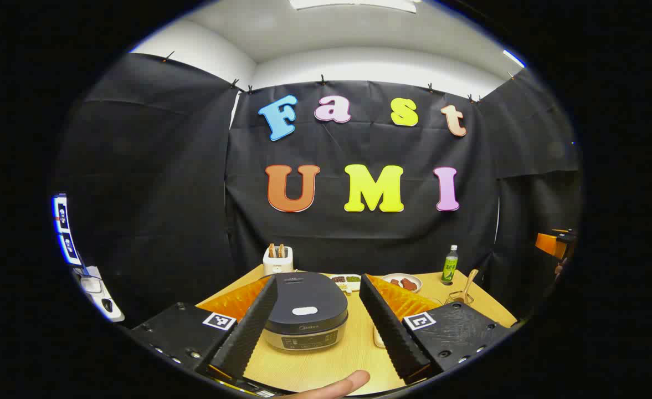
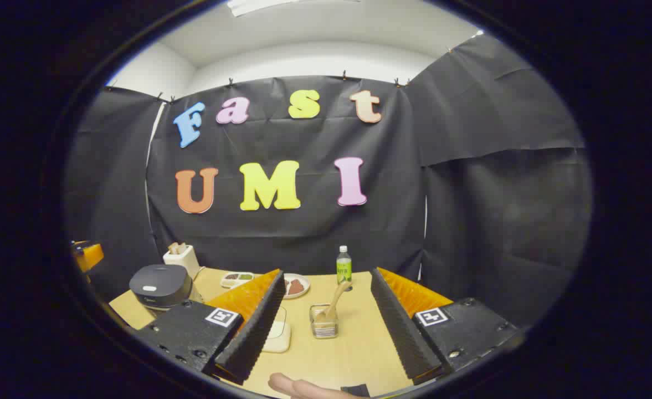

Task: Close the left gripper, press the button to open the rice cooker; take a wooden spoon from the chopstick holder with the right hand, scoop a spoonful of rice and pour it into the rice cooker, then put the wooden spoon back into the chopstick holder.

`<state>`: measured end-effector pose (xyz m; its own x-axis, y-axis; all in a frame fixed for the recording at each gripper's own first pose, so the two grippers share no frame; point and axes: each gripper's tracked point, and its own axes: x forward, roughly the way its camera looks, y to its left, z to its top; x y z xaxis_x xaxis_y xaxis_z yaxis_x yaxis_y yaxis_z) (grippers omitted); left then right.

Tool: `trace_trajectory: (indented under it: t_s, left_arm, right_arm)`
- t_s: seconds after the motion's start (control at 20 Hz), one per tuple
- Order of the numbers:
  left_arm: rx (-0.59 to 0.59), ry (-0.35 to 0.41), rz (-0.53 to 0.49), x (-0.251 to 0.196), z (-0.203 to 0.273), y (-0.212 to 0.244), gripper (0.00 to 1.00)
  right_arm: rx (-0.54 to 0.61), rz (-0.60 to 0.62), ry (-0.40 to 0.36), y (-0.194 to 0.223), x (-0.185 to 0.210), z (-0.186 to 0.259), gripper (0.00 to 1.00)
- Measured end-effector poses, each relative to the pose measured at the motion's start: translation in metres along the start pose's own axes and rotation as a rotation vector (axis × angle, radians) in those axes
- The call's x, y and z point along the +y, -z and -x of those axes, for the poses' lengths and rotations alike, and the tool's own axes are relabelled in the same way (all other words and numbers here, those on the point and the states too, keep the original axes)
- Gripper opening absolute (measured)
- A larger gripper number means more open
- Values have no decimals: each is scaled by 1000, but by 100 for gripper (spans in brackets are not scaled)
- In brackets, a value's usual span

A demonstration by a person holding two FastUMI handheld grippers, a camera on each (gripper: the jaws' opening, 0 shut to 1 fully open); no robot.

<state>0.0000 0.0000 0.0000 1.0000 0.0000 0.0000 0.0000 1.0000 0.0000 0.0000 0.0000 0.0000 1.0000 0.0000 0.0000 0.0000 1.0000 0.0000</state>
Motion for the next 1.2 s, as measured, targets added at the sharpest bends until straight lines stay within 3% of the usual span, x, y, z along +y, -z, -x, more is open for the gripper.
trace_trajectory:
  t_s: [0.65,1.0,1.05,1.1,1.15,1.2]
  left_arm:
    - [4,-18,-9,21,-16,7,95]
    - [93,-36,0,30,-47,40,94]
    - [109,-46,-9,34,-51,43,93]
    - [124,-48,-17,33,-55,48,85]
    - [137,-43,-19,31,-59,51,93]
    - [157,-27,-12,26,-62,57,76]
  right_arm:
    - [-29,7,-30,0,-3,1,100]
    - [-16,2,-18,17,-22,-9,100]
    - [-12,4,-17,20,-25,-12,100]
    - [-9,5,-18,23,-27,-14,100]
    - [-5,4,-18,27,-29,-16,100]
    - [-1,3,-19,32,-31,-19,100]
